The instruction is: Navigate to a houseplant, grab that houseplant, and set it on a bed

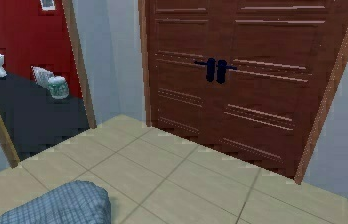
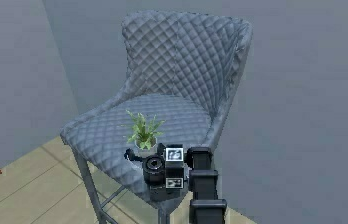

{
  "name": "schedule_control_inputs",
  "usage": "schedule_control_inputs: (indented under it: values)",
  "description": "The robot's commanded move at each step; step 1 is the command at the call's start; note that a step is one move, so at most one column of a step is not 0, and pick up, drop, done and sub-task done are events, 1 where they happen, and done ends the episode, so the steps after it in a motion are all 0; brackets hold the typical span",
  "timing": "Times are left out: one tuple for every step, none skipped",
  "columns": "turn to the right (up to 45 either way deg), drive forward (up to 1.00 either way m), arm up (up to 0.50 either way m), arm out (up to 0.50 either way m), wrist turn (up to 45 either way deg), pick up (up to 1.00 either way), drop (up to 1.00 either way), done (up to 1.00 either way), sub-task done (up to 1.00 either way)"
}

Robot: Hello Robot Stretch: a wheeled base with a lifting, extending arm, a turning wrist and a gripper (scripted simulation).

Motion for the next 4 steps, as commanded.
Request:
schedule_control_inputs:
  values:
    - [0.0,0.0,0.1,0.0,0.0,0.0,0.0,0.0,0.0]
    - [0.0,0.0,0.04,0.0,0.0,0.0,0.0,0.0,0.0]
    - [0.0,0.0,0.0,0.0,-45.0,0.0,0.0,0.0,0.0]
    - [0.0,0.0,0.0,0.0,-45.0,0.0,0.0,0.0,0.0]
